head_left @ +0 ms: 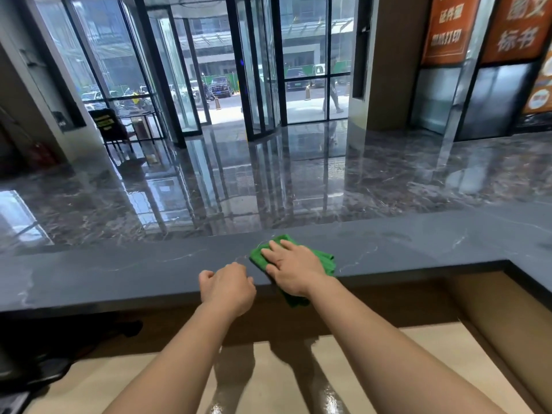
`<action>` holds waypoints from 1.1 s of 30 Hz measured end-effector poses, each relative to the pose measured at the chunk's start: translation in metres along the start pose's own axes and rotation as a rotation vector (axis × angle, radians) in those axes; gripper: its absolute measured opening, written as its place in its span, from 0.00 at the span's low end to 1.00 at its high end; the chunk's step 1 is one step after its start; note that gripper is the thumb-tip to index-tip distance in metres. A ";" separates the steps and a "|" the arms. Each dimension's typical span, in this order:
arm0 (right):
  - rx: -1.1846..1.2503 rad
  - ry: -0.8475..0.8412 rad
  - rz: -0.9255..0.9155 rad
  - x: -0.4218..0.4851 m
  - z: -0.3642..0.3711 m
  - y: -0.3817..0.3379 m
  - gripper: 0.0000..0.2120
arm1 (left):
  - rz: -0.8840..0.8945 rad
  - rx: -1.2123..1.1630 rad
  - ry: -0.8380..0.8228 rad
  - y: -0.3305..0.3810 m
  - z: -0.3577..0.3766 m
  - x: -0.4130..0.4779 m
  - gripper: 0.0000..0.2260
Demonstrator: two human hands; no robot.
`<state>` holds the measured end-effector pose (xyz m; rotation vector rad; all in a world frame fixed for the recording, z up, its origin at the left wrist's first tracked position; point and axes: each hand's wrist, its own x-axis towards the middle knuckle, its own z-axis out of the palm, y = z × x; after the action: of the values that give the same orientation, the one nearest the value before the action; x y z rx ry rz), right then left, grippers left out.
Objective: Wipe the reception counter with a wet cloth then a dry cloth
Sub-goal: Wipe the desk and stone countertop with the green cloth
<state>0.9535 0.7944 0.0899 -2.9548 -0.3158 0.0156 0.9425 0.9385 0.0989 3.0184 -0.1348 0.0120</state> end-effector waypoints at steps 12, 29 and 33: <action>-0.026 -0.095 0.048 0.083 0.009 0.000 0.25 | -0.029 0.167 -0.092 0.000 -0.005 0.016 0.08; -0.007 -0.005 0.652 -0.002 -0.021 0.151 0.26 | 0.034 -0.008 -0.110 -0.007 0.005 0.024 0.08; -0.045 -0.006 0.510 0.015 -0.006 0.077 0.27 | 0.040 -0.007 -0.123 -0.008 0.005 0.025 0.08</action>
<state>0.9842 0.7228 0.0827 -2.9903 0.4451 0.0824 0.9683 0.9436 0.0934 3.0086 -0.2057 -0.1698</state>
